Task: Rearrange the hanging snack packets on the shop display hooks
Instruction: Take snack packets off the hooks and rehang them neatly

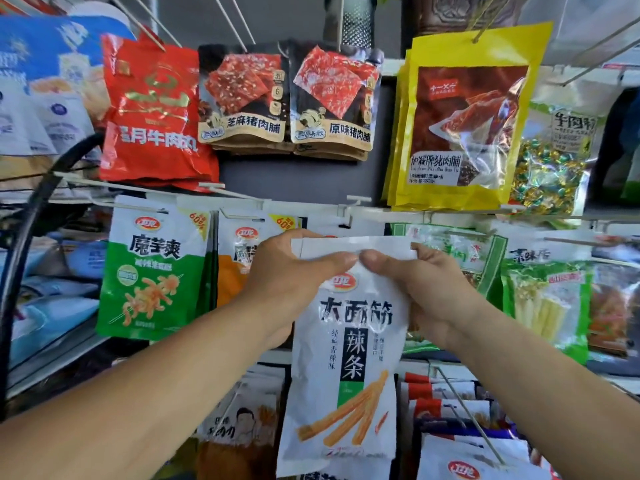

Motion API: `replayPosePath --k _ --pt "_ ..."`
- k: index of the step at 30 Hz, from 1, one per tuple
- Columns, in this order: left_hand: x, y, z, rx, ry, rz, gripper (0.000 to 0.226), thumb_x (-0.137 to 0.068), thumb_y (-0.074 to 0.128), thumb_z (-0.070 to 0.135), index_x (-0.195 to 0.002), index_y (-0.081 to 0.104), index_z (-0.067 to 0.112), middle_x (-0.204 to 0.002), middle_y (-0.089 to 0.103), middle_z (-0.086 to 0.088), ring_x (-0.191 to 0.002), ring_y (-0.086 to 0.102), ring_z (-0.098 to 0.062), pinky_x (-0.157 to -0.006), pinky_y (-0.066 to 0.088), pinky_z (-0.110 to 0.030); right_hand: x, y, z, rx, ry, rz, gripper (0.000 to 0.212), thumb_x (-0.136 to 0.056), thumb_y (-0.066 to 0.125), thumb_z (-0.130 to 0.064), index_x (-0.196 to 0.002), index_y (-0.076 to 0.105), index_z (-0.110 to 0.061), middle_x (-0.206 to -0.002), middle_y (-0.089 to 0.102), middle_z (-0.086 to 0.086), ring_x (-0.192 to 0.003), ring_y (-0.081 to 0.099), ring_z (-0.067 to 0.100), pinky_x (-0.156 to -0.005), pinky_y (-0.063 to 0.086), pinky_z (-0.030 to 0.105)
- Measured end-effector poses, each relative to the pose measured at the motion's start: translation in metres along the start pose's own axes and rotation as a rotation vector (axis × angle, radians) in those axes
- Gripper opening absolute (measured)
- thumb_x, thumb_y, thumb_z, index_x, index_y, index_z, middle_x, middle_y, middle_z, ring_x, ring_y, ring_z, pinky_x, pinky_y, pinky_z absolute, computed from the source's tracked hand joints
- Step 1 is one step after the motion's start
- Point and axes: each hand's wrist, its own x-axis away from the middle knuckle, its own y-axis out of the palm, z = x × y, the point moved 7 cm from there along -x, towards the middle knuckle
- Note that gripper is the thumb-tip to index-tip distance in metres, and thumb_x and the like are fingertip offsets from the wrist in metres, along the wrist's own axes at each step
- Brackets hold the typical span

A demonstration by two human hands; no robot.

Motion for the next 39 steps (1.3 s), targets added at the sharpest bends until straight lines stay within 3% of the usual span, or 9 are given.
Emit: replayPosePath --k 6,12,17,21,23,25,31,36,39 --pt "-0.008 -0.002 -0.006 -0.02 -0.116 -0.149 0.041 -0.091 0.076 0.037 -0.126 0.07 0.017 -0.114 0.08 -0.002 -0.11 0.074 -0.022 -0.106 0.052 -0.046 -0.003 -0.016 -0.01 0.05 -0.091 0.072 0.029 -0.085 0.082 -0.009 -0.111 0.072 0.001 -0.1 0.081 0.023 -0.083 0.08 0.037 -0.073 0.067 0.049" --pt "-0.017 -0.002 0.013 -0.029 -0.048 -0.065 0.037 -0.07 0.093 0.018 -0.103 0.079 0.012 -0.098 0.083 -0.004 -0.098 0.078 -0.025 -0.096 0.059 -0.046 0.0 -0.03 -0.017 0.069 -0.152 0.157 0.018 -0.079 0.085 -0.009 -0.094 0.075 -0.007 -0.089 0.082 0.019 -0.074 0.078 0.033 -0.066 0.066 0.044" --pt "-0.027 0.003 0.022 0.005 -0.095 -0.077 0.048 -0.069 0.089 0.044 -0.107 0.079 0.017 -0.104 0.082 0.0 -0.105 0.076 -0.025 -0.105 0.052 -0.05 0.004 -0.031 -0.033 0.129 -0.215 0.243 0.016 -0.081 0.087 -0.01 -0.092 0.075 -0.008 -0.077 0.082 0.01 -0.061 0.077 0.022 -0.05 0.061 0.03" --pt "-0.034 0.003 0.025 0.088 -0.141 0.037 0.025 -0.079 0.087 0.03 -0.098 0.08 0.015 -0.094 0.083 -0.008 -0.089 0.079 -0.032 -0.091 0.06 -0.057 0.011 -0.041 -0.048 0.386 -0.299 0.381 0.009 -0.086 0.086 -0.019 -0.082 0.079 -0.015 -0.062 0.078 -0.009 -0.053 0.073 0.007 -0.048 0.06 0.025" --pt "-0.036 0.006 0.023 -0.006 -0.109 0.084 0.02 -0.08 0.086 0.031 -0.093 0.079 0.017 -0.09 0.082 -0.004 -0.086 0.078 -0.027 -0.086 0.063 -0.049 0.017 -0.04 -0.049 0.452 -0.325 0.371 0.011 -0.088 0.084 -0.019 -0.08 0.077 -0.016 -0.056 0.074 -0.012 -0.046 0.068 0.0 -0.044 0.054 0.021" --pt "-0.038 0.007 0.023 -0.113 -0.055 0.135 0.016 -0.083 0.083 0.033 -0.086 0.076 0.018 -0.086 0.079 0.002 -0.082 0.075 -0.02 -0.076 0.061 -0.033 0.019 -0.03 -0.048 0.512 -0.339 0.302 0.011 -0.087 0.084 -0.021 -0.08 0.078 -0.017 -0.063 0.077 -0.004 -0.054 0.073 0.009 -0.05 0.057 0.029" --pt "-0.057 0.011 0.018 -0.216 -0.038 0.148 0.021 -0.087 0.08 0.034 -0.1 0.076 0.017 -0.086 0.072 0.005 -0.073 0.067 -0.009 -0.058 0.051 -0.019 0.008 -0.012 -0.056 0.478 -0.337 0.225 0.016 -0.085 0.087 -0.021 -0.073 0.076 -0.02 -0.08 0.081 0.01 -0.072 0.078 0.031 -0.063 0.065 0.045" --pt "-0.071 -0.007 0.009 -0.209 -0.066 0.175 0.016 -0.084 0.084 0.029 -0.093 0.08 0.016 -0.094 0.079 -0.001 -0.085 0.073 -0.018 -0.068 0.057 -0.027 -0.005 0.005 -0.06 0.461 -0.372 0.208 0.011 -0.086 0.086 -0.021 -0.079 0.078 -0.018 -0.077 0.079 0.006 -0.061 0.071 0.014 -0.06 0.063 0.035" --pt "-0.066 -0.029 0.031 -0.277 0.166 0.333 0.017 -0.096 0.068 0.027 -0.09 0.076 0.014 -0.09 0.074 0.0 -0.084 0.067 -0.015 -0.08 0.053 -0.028 -0.014 0.013 -0.056 0.388 -0.367 0.214 0.01 -0.087 0.086 -0.02 -0.08 0.079 -0.019 -0.08 0.08 0.009 -0.07 0.077 0.028 -0.067 0.067 0.052"
